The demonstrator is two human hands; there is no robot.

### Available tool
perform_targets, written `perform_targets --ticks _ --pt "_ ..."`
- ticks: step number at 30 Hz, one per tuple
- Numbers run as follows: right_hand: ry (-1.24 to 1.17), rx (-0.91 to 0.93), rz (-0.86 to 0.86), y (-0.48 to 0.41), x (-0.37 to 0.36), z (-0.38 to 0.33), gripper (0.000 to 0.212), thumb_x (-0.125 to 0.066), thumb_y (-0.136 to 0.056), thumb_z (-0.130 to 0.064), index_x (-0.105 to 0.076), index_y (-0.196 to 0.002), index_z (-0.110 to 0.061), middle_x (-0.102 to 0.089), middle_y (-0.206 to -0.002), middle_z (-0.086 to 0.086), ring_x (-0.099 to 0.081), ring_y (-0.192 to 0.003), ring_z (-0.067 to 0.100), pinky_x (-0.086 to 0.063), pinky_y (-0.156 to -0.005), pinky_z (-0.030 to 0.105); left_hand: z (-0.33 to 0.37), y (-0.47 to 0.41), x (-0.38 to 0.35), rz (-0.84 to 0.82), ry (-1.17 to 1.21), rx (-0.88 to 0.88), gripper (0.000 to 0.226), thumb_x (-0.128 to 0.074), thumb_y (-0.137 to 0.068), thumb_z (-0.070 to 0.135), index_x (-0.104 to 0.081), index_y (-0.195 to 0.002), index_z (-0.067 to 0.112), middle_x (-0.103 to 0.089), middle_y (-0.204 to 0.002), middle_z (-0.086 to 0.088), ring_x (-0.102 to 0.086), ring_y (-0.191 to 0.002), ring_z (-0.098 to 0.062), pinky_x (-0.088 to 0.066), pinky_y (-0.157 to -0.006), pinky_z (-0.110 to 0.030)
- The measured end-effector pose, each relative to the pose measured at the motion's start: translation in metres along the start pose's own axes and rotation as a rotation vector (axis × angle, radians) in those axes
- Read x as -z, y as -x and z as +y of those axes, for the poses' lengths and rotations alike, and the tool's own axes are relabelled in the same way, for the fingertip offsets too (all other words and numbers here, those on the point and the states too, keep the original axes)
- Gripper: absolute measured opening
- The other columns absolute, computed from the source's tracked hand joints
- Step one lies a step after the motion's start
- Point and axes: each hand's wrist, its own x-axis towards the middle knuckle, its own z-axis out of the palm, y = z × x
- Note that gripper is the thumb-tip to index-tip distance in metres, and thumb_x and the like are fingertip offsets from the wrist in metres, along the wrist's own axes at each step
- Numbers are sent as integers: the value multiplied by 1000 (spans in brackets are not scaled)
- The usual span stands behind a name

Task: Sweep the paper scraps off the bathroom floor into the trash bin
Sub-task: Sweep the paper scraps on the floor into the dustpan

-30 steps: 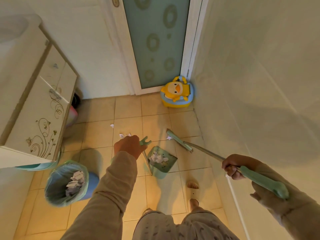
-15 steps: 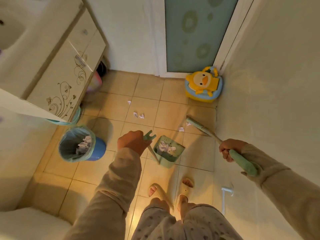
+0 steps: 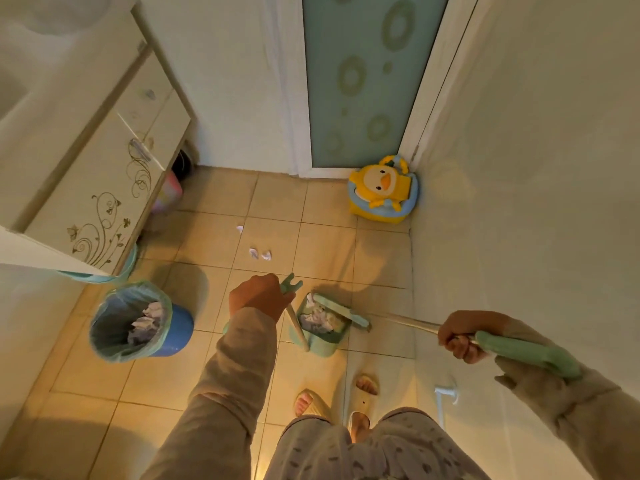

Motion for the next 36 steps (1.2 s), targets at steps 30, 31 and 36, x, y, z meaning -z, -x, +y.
perform_targets --ticks 30,31,36 --pt "-120 118 -106 -27 -76 -58 35 -28 -93 1 -32 -62 -13 -35 -27 -1 -31 -18 7 -27 -27 8 -98 19 -2 10 66 155 46 -45 -90 55 -61 -108 16 -68 -107 -6 -64 -99 -24 -48 -80 -30" --pt "-98 123 -100 -25 -77 -62 35 -28 -94 1 -32 -62 -13 -34 -26 -1 -31 -17 7 -26 -27 8 -105 19 -2 19 74 175 46 -45 -89 56 -61 -108 17 -67 -108 -6 -63 -100 -24 -48 -80 -30" --pt "-34 165 -67 -24 -77 -89 36 -28 -93 1 -32 -61 -13 -35 -26 -1 -31 -17 7 -26 -28 7 -117 22 -7 56 105 236 45 -46 -89 56 -63 -105 18 -68 -102 -5 -64 -96 -24 -44 -72 -27"
